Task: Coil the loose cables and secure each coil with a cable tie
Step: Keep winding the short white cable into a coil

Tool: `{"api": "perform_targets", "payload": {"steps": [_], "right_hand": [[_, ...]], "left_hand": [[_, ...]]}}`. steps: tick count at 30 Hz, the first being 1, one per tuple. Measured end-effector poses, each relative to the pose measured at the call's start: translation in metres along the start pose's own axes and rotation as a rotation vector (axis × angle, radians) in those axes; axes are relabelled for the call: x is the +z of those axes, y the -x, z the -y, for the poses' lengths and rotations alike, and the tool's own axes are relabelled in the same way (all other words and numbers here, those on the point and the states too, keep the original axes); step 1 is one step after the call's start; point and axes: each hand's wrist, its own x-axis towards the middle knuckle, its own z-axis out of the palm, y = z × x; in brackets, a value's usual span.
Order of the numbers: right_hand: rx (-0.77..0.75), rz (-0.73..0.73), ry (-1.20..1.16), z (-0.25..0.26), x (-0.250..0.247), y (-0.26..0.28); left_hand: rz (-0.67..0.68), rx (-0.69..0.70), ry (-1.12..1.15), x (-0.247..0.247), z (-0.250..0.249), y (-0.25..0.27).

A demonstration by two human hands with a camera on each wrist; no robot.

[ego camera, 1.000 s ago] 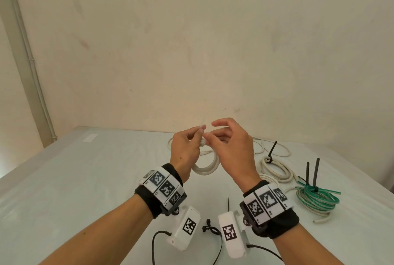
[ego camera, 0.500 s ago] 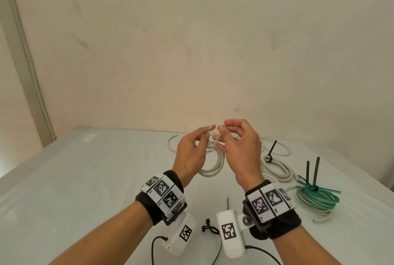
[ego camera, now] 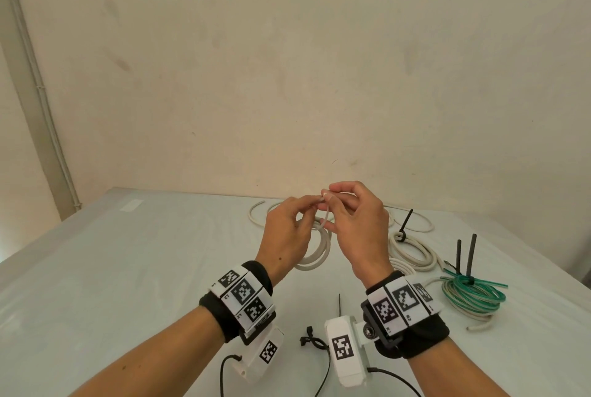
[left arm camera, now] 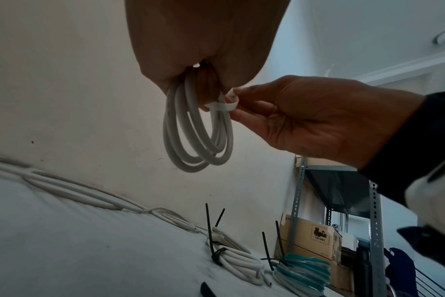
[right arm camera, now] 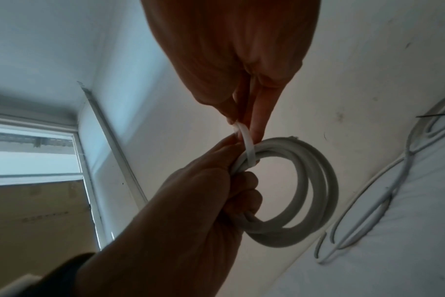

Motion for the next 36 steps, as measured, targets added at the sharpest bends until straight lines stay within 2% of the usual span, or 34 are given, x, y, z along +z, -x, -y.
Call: {"api": "perform_targets", "payload": {"steps": [14, 24, 29, 36], "right_hand": [[-0.005, -0.026, 0.049, -0.004, 0.004, 0.003], [-0.016, -0.060, 0.043, -0.004, 0.003, 0.006], [-0.015, 0.018, 0.111, -0.004, -0.001, 0.001], [-0.037, 0.160, 0.353, -0.006, -0.003, -0.013]], "left_hand": [[-0.089, 0.080, -0.115, 0.000, 0.007, 0.002], [-0.067, 0.108, -0.154, 0.000, 0.005, 0.001], [-0.066, 0.138, -0.225, -0.002, 0.010, 0.000], [-0.048, 0.161, -0.270, -0.003, 0.013, 0.000]]}}
